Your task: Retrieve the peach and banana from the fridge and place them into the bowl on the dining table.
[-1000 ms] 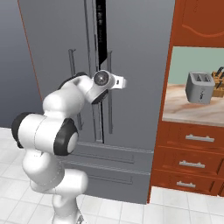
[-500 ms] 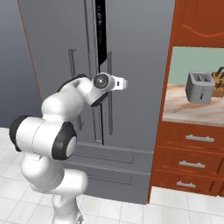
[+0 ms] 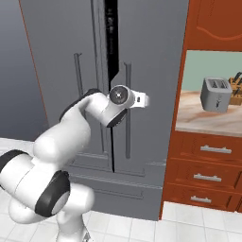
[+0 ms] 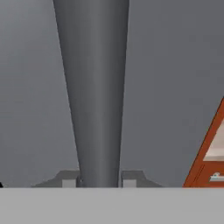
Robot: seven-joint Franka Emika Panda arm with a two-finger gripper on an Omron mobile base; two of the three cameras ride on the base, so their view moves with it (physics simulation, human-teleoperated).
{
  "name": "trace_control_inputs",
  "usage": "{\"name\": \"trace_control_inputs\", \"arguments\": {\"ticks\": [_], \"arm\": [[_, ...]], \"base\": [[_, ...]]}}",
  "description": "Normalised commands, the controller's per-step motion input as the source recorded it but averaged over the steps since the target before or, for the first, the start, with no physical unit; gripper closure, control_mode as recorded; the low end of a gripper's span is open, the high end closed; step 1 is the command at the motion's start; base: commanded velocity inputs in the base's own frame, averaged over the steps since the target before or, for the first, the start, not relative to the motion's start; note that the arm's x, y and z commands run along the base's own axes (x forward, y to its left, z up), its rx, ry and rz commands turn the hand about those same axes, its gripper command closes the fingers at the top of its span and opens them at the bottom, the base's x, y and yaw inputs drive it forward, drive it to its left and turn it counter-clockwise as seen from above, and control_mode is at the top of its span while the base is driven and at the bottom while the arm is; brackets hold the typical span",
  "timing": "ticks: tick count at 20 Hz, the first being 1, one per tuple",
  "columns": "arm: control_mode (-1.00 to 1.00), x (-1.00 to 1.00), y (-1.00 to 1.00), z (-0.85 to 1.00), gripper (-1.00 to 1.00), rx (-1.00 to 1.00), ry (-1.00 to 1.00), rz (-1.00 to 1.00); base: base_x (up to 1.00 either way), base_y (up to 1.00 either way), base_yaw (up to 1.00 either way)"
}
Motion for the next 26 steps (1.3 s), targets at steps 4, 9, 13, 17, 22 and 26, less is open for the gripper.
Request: {"name": "trace_control_inputs", "arguments": {"ticks": [4, 9, 13, 17, 22, 26], "arm": [[-1.00, -0.95, -1.00, 0.09, 1.00, 0.00, 0.01, 0.00], [-1.00, -0.79, -0.87, 0.21, -1.00, 0.00, 0.00, -0.02], [-1.00, -0.83, -0.27, 0.33, -1.00, -0.05, 0.01, -0.09], [-1.00, -0.78, 0.00, 0.42, -1.00, -0.21, 0.08, -0.24], [-1.00, -0.64, 0.63, 0.63, -1.00, -0.35, 0.02, -0.08], [-1.00, -0.08, 1.00, 0.52, -1.00, -0.40, 0.00, 0.00]], "base": [[0.00, 0.00, 0.00], [0.00, 0.00, 0.00], [0.00, 0.00, 0.00], [0.00, 0.00, 0.00], [0.00, 0.00, 0.00], [0.00, 0.00, 0.00]]}}
